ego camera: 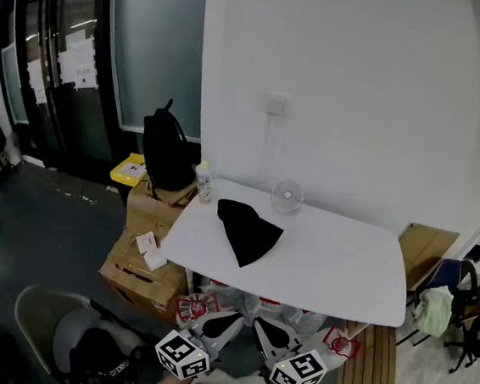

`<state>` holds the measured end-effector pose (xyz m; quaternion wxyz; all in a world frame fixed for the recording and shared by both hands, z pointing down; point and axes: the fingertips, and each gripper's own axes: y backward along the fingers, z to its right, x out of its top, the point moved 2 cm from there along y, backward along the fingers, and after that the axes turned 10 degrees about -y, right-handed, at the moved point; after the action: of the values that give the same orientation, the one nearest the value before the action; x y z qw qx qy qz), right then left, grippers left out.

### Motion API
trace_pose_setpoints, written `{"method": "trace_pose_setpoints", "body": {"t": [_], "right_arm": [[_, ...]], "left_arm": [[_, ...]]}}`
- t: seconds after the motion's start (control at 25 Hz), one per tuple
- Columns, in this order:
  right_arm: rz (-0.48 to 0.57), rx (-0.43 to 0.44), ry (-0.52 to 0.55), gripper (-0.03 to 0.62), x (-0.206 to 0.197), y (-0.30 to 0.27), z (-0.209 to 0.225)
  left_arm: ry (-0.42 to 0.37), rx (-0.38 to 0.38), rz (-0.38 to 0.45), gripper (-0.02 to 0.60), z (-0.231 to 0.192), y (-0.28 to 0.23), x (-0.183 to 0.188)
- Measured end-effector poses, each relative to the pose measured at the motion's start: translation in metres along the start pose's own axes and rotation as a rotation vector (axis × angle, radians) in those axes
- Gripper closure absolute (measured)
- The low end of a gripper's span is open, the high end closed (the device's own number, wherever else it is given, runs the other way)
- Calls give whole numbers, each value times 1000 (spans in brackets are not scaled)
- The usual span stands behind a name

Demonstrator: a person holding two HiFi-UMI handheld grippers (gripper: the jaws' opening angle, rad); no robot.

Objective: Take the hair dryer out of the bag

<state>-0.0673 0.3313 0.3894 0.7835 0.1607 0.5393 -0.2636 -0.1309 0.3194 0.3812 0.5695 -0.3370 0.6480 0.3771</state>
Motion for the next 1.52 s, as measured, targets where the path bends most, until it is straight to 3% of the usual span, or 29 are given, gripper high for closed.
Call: {"method": "trace_pose_setpoints", "body": {"t": [0.84,1.2,1.52], "right_arm": [[-38,-34,3,580,-9,-45,0],[-54,-59,-33,580,-1,-66,55],[-12,8,-89,577,28,-100,126]], "left_arm": [[77,-13,-6,571,-48,11,-8],[101,-27,-38,571,-73,-32,-23],[134,15,-63,571,-123,-92,-39]]}}
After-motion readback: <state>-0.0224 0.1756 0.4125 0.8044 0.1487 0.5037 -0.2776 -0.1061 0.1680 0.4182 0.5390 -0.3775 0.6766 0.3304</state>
